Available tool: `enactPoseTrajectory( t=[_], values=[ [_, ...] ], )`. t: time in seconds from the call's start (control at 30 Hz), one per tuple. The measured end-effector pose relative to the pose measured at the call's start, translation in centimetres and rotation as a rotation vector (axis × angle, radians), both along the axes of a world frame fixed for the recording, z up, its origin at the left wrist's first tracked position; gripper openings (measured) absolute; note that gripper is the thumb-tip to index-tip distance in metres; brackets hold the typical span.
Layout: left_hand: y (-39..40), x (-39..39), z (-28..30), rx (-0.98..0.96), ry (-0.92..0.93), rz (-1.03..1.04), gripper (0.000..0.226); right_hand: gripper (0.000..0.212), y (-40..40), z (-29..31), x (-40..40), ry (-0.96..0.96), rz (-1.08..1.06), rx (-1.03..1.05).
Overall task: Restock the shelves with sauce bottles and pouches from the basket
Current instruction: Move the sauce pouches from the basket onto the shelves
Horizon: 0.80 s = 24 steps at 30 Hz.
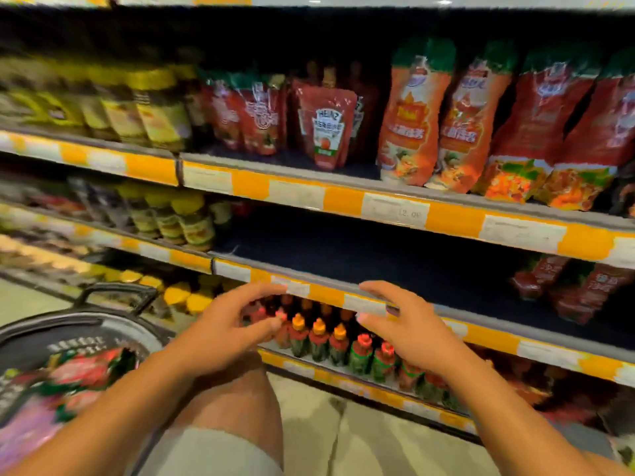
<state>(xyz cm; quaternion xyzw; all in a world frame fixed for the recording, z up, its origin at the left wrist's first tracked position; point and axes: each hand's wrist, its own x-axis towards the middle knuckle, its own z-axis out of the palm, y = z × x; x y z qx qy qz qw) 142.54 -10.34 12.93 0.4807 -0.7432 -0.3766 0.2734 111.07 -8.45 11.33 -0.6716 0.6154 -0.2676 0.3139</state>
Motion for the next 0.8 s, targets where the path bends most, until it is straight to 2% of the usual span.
enactPoseTrajectory(
  t=[0.13,0.27,0.43,0.63,0.8],
  values=[
    [2.5,7.7,-0.8,0.051,0.043,0.128,0.05,0.07,-0.7,0.6,6.1,-0.015,0.111,-0.001],
    [5.6,15.0,-2.4,0.122,0.104,0.234,0.049,0.062,-1.4,0.7,12.7,-0.034,0.239,0.03],
    [9.8,22.6,-4.3,0.176,0.222,0.428,0.051,0.067,-1.9,0.7,21.2,0.068,0.417,0.019],
    [14.9,29.6,-7.1,0.21,0.269,0.647,0.05,0.071,-2.6,1.0,31.0,0.149,0.61,0.056],
    [18.5,33.4,-9.9,0.259,0.326,0.826,0.049,0.066,-3.1,-0.3,38.5,0.264,0.752,0.083]
  ],
)
